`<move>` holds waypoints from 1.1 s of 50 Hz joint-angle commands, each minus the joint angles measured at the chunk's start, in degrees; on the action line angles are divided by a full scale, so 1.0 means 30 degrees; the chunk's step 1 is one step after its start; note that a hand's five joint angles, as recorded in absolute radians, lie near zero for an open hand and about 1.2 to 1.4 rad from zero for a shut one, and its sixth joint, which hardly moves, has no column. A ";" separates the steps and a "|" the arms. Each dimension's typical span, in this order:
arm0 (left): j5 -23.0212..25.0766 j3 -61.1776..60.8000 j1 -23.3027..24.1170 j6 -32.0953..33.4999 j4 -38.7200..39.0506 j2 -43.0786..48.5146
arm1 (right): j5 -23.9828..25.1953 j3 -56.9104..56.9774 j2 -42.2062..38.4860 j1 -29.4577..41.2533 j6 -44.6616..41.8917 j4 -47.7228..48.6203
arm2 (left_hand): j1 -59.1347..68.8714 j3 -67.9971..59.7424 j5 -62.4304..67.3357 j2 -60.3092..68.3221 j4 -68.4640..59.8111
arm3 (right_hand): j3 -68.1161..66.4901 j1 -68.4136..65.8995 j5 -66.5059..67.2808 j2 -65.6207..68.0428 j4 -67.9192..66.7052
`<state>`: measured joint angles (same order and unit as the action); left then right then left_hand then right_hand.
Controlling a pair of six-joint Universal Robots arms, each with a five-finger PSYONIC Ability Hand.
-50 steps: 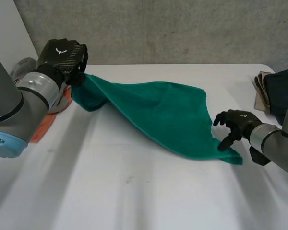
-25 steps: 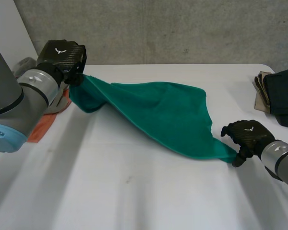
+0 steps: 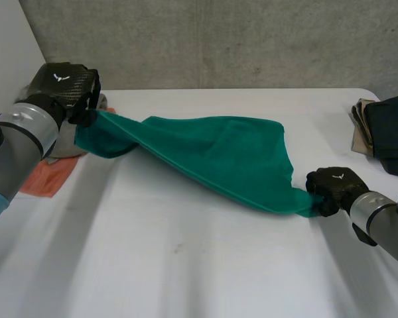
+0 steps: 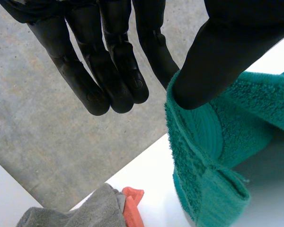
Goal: Fold the laundry.
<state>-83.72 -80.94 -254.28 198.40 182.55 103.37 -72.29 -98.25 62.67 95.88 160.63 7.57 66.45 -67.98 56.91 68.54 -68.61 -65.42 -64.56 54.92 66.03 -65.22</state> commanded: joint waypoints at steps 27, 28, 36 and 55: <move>0.0750 0.3775 -0.0290 0.1746 -0.5771 -0.2266 | -0.0070 1.1947 0.4661 -0.1258 -0.3912 -1.0052 | 0.4516 -0.4005 0.4365 0.3821 -0.3798 | -0.4860 -0.5145 0.5025 0.4655 -0.4925; 0.0546 0.4358 -0.0231 0.2213 -0.5800 -0.0926 | -0.0508 1.2297 0.3728 -0.0909 -0.4349 -0.9995 | 0.4516 -0.4005 0.4365 0.3821 -0.3798 | -0.4860 -0.5145 0.5025 0.4655 -0.4925; 0.0163 1.0236 0.0471 0.3681 -0.5743 0.5347 | -0.2879 1.6301 -0.1078 0.1053 -0.5467 -0.8769 | 0.4516 -0.4005 0.4365 0.3821 -0.3798 | -0.4860 -0.5145 0.5025 0.4655 -0.4925; -0.1920 1.3187 0.0413 -0.3818 0.4541 0.3571 | -0.5289 1.8573 -0.1263 0.0881 0.2532 0.8141 | 0.4516 -0.4005 0.4365 0.3821 -0.3798 | -0.4860 -0.5145 0.5025 0.4655 -0.4925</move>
<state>-91.36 -30.54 -253.26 189.59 191.13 118.10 -91.00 -34.45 55.31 98.83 165.65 27.83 66.45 -68.11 56.91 68.64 -68.64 -68.29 -64.56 57.64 67.55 -68.58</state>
